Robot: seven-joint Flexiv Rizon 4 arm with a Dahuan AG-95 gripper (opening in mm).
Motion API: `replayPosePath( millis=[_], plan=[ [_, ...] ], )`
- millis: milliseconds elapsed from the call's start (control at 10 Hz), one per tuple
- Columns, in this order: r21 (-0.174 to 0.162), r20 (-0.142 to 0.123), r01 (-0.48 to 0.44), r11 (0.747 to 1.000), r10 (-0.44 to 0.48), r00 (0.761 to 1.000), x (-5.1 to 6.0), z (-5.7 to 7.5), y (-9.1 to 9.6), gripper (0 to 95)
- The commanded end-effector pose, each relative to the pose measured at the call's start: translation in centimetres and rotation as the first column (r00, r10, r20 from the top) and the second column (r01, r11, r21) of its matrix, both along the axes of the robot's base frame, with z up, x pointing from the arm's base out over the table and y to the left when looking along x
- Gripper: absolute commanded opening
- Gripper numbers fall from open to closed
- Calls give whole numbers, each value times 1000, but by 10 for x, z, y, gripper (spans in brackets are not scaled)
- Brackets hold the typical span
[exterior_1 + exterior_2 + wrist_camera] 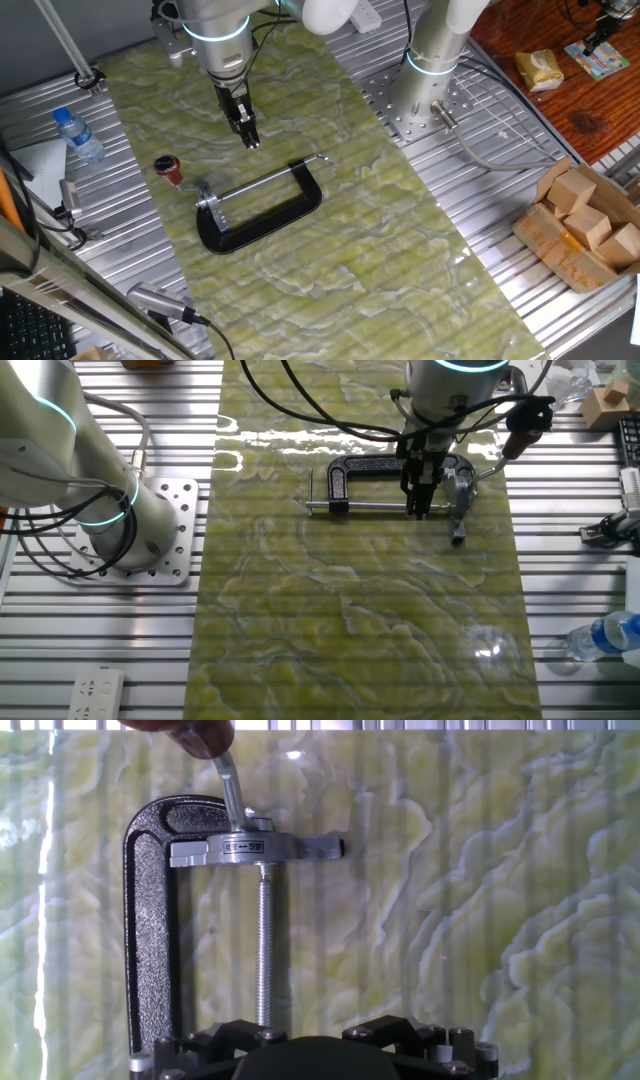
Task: Push down the lever
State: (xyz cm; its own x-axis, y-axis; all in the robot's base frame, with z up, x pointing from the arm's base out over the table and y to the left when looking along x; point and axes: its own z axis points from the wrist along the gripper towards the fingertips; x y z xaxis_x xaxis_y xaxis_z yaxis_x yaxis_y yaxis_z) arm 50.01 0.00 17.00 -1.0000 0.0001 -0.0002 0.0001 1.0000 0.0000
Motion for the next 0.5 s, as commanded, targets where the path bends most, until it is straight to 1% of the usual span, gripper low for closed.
replayPosePath(
  millis=[100, 200, 300, 500],
  plan=[
    [0, 0, 0, 1000, 0, 1000, 0, 0, 0, 0],
    [126, -156, -279, 952, 297, 942, 0, 0, 0, 0],
    [116, -161, -285, 951, 301, 940, 0, 0, 0, 0],
    [109, -165, -288, 951, 303, 939, 0, 0, 0, 0]
  ],
)
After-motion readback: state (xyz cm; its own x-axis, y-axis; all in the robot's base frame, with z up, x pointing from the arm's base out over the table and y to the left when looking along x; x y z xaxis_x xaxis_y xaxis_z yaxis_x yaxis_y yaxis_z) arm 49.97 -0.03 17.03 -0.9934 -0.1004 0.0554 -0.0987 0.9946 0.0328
